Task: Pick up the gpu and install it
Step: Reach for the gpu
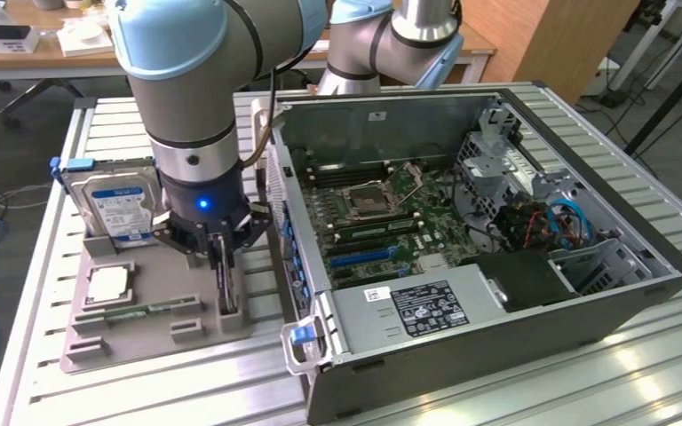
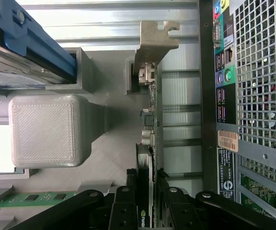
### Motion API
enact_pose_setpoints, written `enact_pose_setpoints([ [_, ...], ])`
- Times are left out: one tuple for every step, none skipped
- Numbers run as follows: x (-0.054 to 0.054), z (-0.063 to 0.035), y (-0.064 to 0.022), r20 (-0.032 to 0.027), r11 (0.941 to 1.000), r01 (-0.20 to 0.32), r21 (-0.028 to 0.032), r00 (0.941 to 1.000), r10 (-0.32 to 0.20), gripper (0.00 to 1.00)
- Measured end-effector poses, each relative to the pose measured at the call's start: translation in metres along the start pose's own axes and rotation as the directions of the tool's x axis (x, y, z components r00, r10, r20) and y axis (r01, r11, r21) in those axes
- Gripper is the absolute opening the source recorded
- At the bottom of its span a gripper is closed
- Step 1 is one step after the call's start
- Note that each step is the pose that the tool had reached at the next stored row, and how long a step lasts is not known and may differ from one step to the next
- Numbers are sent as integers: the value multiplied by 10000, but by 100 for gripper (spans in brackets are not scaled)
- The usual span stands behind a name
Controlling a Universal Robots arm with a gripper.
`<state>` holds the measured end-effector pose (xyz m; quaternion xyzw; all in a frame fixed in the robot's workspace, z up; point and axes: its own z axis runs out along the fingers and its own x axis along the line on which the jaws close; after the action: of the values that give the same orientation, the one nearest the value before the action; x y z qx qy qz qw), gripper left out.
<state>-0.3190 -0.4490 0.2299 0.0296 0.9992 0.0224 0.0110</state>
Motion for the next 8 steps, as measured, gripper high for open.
enact_pose_setpoints([
  [0, 0, 0, 0, 10000, 0, 0, 10000, 0, 26],
  [0, 0, 0, 0, 10000, 0, 0, 10000, 0, 26],
  [0, 0, 0, -1, 10000, 15, 1, 10000, -15, 26],
  [0, 0, 0, -3, 10000, 64, 0, 10000, -64, 26],
  [0, 0, 0, -7, 9999, 153, -2, 9999, -153, 26],
  [0, 0, 0, -11, 9997, 238, -4, 9997, -238, 26],
  [0, 0, 0, -13, 9996, 284, -5, 9996, -284, 26],
  [0, 0, 0, -13, 9996, 285, -6, 9996, -285, 26],
])
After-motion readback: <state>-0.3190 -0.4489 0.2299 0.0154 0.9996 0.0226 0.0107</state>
